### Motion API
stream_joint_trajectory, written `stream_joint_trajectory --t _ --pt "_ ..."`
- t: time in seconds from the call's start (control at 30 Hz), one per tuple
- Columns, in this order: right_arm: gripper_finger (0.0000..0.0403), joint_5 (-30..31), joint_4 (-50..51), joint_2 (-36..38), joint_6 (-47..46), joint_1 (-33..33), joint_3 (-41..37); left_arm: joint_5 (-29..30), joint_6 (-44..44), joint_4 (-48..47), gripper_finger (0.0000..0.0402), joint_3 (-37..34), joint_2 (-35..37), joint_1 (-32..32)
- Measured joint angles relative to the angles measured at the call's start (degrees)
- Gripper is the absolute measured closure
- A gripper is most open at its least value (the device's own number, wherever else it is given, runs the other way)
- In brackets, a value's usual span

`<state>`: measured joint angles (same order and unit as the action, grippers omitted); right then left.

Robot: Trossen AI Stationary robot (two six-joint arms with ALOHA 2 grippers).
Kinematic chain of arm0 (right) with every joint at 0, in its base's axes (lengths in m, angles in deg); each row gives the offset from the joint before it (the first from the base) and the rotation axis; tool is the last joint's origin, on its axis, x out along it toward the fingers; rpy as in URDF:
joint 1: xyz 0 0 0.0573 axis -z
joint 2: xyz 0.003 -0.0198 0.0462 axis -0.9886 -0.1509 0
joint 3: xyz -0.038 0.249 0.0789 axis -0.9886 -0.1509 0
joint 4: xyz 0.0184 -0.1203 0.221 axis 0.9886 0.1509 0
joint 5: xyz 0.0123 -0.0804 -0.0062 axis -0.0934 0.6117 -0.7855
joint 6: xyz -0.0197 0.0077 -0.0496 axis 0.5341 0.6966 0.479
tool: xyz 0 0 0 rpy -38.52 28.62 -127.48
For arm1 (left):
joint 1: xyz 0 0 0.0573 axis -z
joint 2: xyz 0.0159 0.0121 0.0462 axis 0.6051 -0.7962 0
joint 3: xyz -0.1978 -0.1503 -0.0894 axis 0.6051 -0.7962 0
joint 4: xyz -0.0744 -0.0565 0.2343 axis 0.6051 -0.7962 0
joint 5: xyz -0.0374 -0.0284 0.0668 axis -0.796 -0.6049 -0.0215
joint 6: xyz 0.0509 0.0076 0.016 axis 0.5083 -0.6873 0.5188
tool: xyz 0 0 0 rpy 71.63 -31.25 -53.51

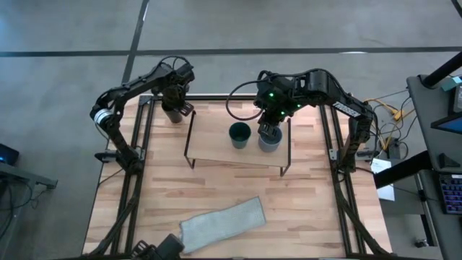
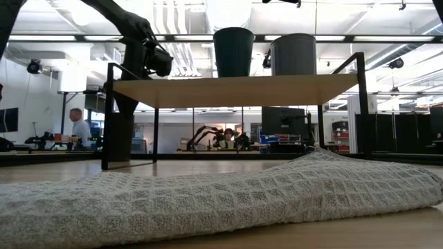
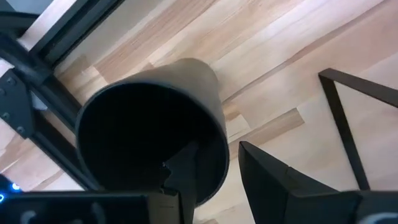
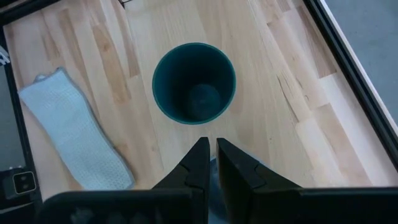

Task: Stack small to large cups/mugs on shelf
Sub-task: Put the black cup on the shelf

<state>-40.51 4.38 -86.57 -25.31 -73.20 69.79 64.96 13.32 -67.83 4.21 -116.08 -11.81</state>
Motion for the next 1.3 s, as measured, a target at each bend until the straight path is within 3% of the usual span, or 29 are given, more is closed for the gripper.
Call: stream_joint_trajectory --t 0.13,0.37,0.6,0.83,1.07,1.3 --pt "0.0380 0.0 0.0 0.0 0.0 0.0 0.0 -0.8 1.1 2.1 0.0317 -1.6 0.2 0.0" --pt "0.0380 0.0 0.0 0.0 0.1 0.0 0.0 -0.2 4.0 2.0 0.0395 -1.6 0.7 0.0" --pt "0.0380 0.0 0.0 0.0 0.2 0.0 0.0 0.5 5.1 -3.3 0.0401 -1.5 5.5 0.5" --pt "0.0380 0.0 0.0 0.0 0.3 0.0 0.0 0.3 5.4 -8.8 0.0401 -1.4 16.4 3.5" --pt "0.0380 0.3 -0.1 0.0 0.5 0.0 0.0 1.0 5.4 -8.8 0.0401 0.4 28.8 9.7" --pt "0.0380 1.0 -0.5 0.0 0.5 0.0 0.0 3.8 5.9 -5.2 0.0401 5.7 34.8 16.6"
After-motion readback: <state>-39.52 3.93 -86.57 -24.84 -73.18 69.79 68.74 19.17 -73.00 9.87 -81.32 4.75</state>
